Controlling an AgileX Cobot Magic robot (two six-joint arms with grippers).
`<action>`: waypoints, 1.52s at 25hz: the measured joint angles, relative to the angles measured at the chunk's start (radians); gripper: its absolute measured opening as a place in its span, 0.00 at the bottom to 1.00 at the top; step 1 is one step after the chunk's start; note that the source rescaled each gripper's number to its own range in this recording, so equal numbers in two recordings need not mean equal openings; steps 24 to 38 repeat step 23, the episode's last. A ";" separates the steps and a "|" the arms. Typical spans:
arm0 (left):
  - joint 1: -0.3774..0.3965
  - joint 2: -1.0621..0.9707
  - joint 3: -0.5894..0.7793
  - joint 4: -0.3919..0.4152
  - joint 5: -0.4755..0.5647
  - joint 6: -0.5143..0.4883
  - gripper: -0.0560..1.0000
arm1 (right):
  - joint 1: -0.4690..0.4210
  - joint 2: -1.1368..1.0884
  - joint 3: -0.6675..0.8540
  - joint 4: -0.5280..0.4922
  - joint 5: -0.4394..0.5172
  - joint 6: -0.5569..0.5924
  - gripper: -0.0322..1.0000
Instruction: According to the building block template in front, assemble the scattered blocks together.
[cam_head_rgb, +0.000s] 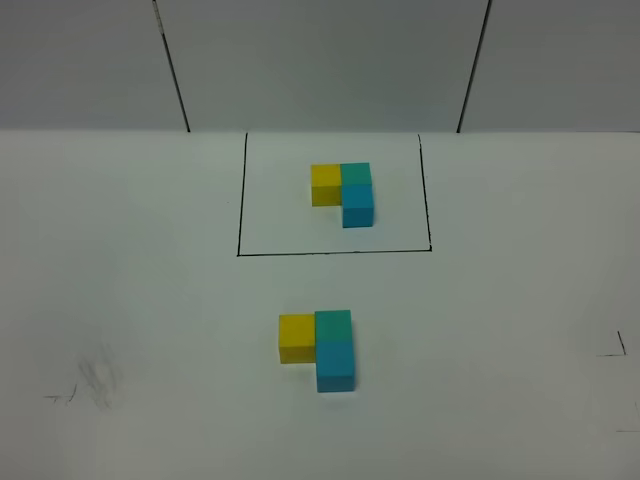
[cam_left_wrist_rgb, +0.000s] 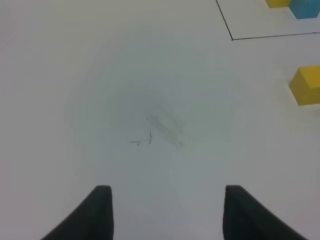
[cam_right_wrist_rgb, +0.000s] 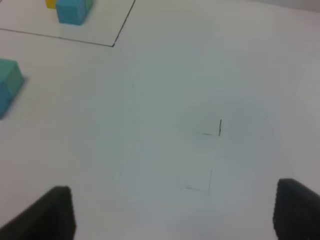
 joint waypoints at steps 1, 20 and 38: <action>0.000 0.000 0.000 0.000 0.000 0.000 0.32 | 0.000 0.000 0.000 -0.001 0.000 0.008 0.75; 0.000 0.000 0.000 0.000 0.000 0.000 0.32 | -0.003 0.000 0.000 -0.012 0.000 0.047 0.75; 0.000 0.000 0.000 0.000 0.000 0.000 0.32 | -0.003 0.000 0.000 -0.012 0.000 0.047 0.75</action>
